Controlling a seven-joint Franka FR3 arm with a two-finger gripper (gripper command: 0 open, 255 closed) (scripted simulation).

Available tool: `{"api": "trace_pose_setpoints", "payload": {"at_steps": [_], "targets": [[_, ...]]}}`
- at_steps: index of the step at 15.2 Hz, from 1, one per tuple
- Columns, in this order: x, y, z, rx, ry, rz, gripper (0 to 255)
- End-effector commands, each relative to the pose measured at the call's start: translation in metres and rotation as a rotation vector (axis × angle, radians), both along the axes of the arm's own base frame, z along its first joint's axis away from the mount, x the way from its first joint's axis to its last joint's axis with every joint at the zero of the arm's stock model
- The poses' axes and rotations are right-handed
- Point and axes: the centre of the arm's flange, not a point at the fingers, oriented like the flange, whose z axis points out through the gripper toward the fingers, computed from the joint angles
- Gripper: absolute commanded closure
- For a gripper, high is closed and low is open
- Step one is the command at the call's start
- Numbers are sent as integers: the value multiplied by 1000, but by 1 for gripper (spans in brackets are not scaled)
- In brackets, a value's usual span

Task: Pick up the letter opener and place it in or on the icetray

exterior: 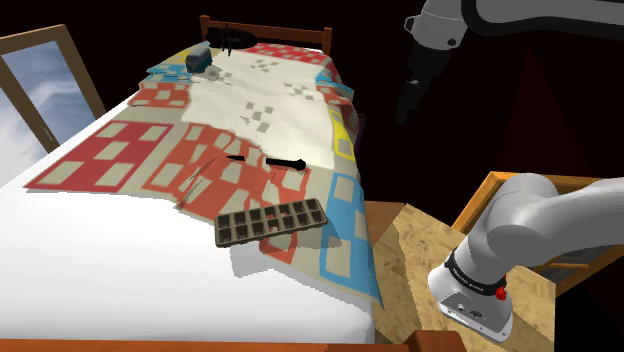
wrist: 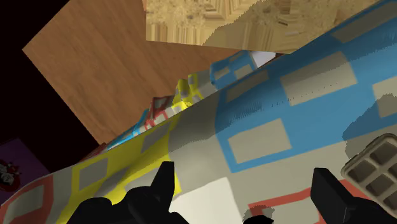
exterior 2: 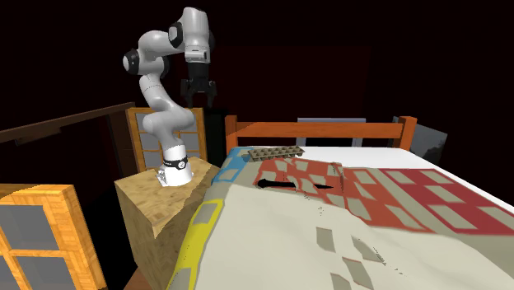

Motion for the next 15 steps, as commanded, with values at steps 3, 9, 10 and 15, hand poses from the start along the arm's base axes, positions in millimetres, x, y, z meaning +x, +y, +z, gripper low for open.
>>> {"api": "trace_pose_setpoints", "payload": {"at_steps": [3, 9, 10, 15], "targets": [[24, 1, -12, 6, 6, 31, 0], [95, 7, -49, 24, 23, 126, 0], [107, 9, -55, 27, 25, 141, 0], [164, 22, -86, 42, 39, 220, 0]]}}
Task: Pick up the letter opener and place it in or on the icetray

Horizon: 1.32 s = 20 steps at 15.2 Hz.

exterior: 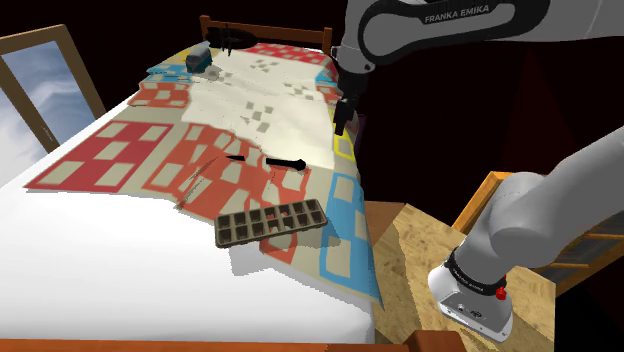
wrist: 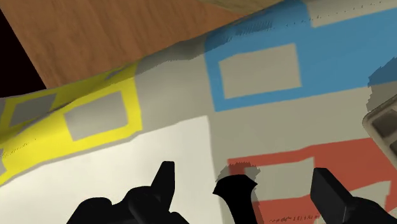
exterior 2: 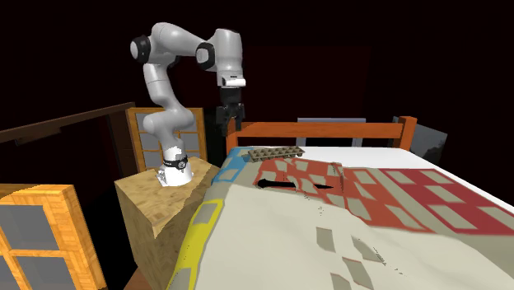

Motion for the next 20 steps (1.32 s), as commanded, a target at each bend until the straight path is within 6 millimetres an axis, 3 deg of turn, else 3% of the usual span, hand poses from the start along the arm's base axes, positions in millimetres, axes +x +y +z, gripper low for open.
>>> {"api": "trace_pose_setpoints", "payload": {"at_steps": [1, 10, 20], "targets": [[24, 3, -12, 6, 5, 33, 0], [122, 39, -70, 33, 31, 174, 0], [221, 95, -135, 62, 58, 328, 0]]}}
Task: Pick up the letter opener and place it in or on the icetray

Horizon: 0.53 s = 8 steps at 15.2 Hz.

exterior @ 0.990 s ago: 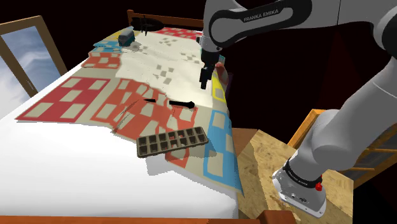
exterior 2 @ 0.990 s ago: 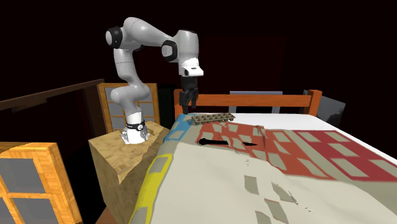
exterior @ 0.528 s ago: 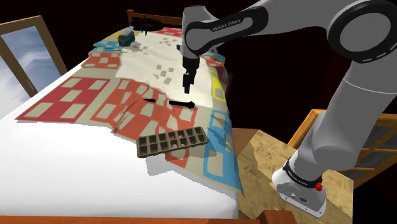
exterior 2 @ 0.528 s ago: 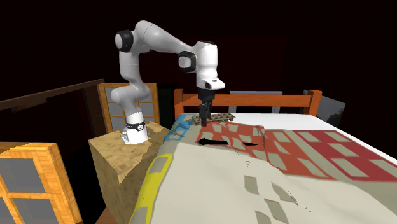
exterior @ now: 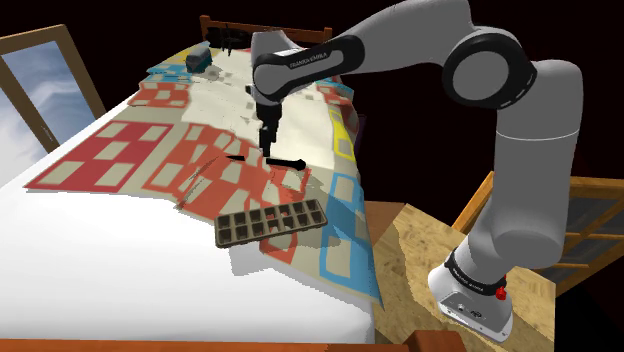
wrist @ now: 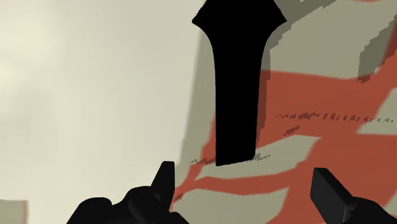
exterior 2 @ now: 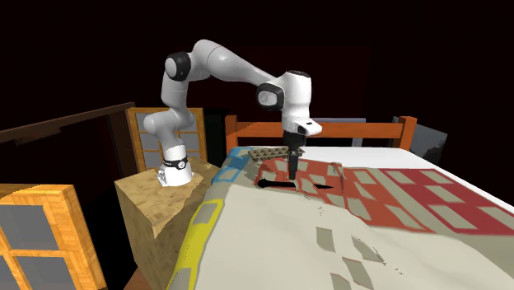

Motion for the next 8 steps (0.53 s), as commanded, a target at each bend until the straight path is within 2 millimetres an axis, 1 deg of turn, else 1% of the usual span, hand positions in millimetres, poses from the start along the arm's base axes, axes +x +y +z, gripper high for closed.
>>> {"api": "trace_pose_setpoints", "payload": {"at_steps": [1, 8], "targets": [[10, 6, -11, 3, 2, 15, 0], [9, 7, -45, 3, 2, 15, 0]]}}
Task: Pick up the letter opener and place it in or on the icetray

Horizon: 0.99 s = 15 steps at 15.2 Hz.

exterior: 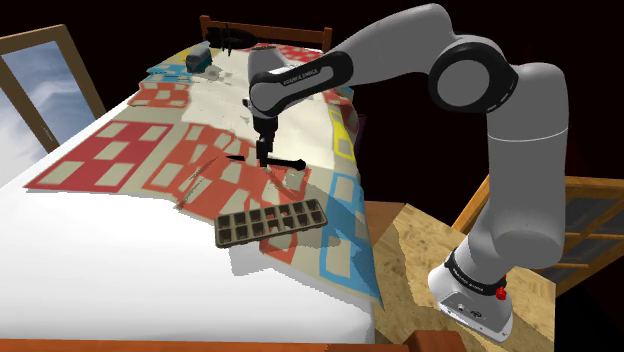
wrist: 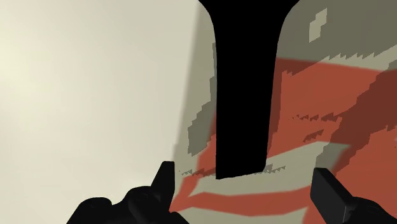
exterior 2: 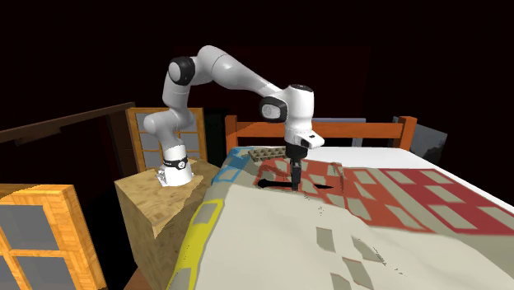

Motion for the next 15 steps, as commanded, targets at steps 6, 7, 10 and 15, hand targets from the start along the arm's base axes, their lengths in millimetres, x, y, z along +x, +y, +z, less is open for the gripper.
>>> {"api": "trace_pose_setpoints", "payload": {"at_steps": [6, 7, 10, 15], "targets": [[0, 0, -5, 0, 0, 0, 0], [0, 0, -5, 0, 0, 0, 0], [0, 0, -5, 0, 0, 0, 255], [1, 1, -5, 0, -1, 0, 255]]}}
